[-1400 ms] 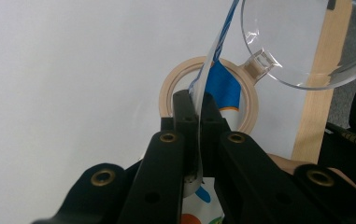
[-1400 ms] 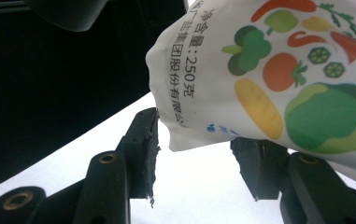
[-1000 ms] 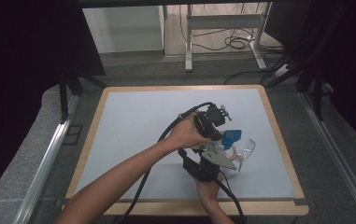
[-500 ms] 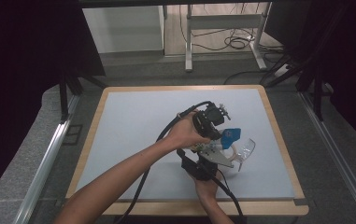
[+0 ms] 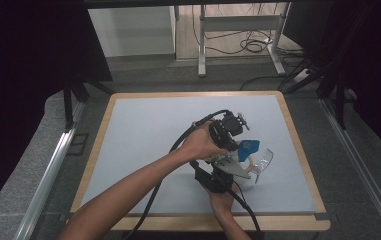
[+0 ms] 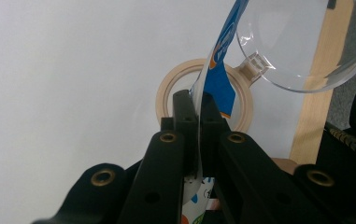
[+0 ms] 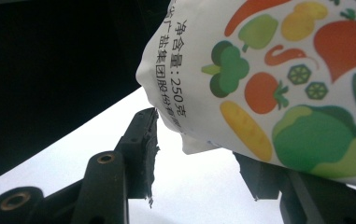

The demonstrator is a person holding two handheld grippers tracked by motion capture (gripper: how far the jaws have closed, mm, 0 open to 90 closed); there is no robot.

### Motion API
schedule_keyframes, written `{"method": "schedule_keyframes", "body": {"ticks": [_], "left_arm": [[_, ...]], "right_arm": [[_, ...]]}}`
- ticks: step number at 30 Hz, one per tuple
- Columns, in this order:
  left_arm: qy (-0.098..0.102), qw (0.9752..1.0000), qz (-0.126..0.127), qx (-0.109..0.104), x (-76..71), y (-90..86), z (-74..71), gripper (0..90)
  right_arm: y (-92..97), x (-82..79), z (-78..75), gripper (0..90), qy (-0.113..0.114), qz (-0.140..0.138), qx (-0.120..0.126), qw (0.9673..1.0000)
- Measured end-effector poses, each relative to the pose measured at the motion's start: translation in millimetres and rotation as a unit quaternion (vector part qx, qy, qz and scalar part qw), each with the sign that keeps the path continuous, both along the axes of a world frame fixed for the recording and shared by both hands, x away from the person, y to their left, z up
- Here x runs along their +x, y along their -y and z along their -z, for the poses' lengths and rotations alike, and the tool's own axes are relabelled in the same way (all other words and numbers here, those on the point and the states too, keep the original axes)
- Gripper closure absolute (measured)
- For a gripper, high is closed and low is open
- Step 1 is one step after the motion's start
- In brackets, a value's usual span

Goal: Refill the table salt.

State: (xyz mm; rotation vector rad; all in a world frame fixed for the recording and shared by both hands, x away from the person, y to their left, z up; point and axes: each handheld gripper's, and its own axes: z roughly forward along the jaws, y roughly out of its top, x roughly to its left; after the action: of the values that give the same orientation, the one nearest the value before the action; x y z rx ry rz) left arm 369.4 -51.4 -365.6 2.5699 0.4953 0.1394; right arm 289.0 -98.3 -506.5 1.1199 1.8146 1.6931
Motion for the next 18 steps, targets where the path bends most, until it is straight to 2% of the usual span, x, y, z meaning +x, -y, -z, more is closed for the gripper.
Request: {"method": "schedule_keyframes", "body": {"ticks": [18], "left_arm": [[0.001, 1.0, 0.0, -0.001, -0.4, 0.1, -1.0, 90.0]], "right_arm": [[0.5, -0.8, -1.9, 51.7, 0.007, -0.004, 0.005, 1.0]]}}
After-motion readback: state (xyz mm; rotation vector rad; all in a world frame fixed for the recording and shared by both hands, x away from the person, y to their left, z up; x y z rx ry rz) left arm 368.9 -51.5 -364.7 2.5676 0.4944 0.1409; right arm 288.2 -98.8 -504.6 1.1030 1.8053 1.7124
